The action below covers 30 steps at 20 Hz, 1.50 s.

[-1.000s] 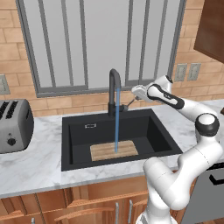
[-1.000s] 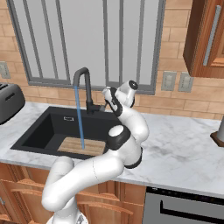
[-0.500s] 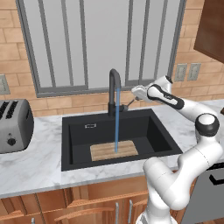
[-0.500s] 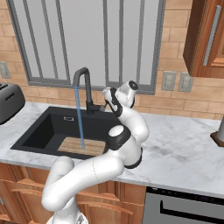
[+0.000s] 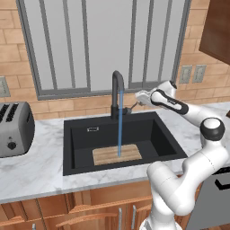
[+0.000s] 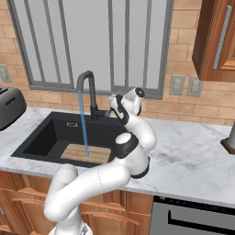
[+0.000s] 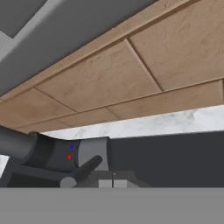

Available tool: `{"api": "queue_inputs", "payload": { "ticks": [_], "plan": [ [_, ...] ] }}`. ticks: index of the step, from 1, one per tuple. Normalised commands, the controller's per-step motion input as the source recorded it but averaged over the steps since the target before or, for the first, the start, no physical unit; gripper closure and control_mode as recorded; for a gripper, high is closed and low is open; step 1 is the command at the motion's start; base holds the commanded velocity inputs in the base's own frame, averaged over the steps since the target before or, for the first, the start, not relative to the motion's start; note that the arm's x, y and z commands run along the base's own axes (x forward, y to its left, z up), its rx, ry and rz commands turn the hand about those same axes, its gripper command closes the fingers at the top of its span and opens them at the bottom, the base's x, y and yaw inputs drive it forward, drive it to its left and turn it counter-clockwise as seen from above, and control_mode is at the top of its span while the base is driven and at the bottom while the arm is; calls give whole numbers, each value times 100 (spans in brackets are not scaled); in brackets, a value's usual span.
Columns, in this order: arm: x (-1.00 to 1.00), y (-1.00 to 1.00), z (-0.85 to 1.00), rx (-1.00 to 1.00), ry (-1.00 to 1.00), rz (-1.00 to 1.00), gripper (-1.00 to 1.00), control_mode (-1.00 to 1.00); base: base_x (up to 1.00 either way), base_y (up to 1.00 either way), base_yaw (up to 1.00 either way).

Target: Turn on the sink faucet with hot water and rinse the cutting board for ten seconds, then turn off the faucet. Push the cutting board to reach the water if necessary.

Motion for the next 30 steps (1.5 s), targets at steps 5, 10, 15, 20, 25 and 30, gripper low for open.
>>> {"api": "queue_inputs", "payload": {
  "ticks": [5, 10, 15, 20, 25, 30],
  "plan": [
    [0, 0, -21, 0, 0, 0, 100, -100, 0, 0, 0],
    [0, 11, 0, 0, 0, 0, 100, -100, 0, 0, 0],
    [0, 31, 0, 0, 0, 0, 100, -100, 0, 0, 0],
    [0, 23, 0, 0, 0, 0, 100, -100, 0, 0, 0],
    [0, 20, 0, 0, 0, 0, 100, -100, 0, 0, 0],
    [0, 24, 0, 0, 0, 0, 100, -100, 0, 0, 0]
  ]
}}
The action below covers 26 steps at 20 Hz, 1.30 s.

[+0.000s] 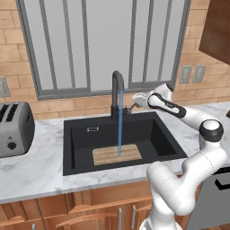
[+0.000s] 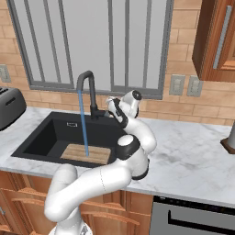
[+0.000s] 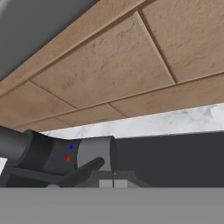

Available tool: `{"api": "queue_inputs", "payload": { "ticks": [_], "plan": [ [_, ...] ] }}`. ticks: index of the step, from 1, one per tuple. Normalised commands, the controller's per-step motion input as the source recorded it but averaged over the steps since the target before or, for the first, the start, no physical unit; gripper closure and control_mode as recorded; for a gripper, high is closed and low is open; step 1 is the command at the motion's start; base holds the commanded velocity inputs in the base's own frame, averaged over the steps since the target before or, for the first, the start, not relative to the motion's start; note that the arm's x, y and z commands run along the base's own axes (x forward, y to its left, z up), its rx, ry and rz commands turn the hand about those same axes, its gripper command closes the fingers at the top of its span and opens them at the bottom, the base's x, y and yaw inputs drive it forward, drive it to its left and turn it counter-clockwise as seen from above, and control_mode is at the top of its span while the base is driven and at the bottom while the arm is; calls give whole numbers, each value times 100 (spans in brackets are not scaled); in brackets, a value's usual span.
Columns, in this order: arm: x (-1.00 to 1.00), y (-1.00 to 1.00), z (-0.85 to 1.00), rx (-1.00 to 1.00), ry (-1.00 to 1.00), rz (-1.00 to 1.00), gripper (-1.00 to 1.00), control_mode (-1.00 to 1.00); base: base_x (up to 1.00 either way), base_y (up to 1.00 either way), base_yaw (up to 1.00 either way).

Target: Turn on the sink faucet with hot water and rinse the cutting board for ten seconds, then turn off the faucet. Push the cutting board to reach the water if necessary.

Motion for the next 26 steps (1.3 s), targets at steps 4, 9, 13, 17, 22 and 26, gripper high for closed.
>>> {"api": "queue_inputs", "payload": {
  "ticks": [4, 9, 13, 17, 22, 26],
  "plan": [
    [0, 32, 0, 0, 0, 0, 100, -100, 0, 0, 0],
    [-4, 37, 0, 0, 0, 0, 100, -100, 0, 0, 0],
    [-5, 35, -1, 0, 0, 0, 100, -100, 0, 0, 0],
    [-11, 23, -8, 0, 0, 0, 100, -100, 0, 0, 0],
    [-13, 21, -8, 0, 0, 0, 100, -100, 0, 0, 0],
    [-15, 26, -3, 0, 0, 0, 100, -100, 0, 0, 0]
  ]
}}
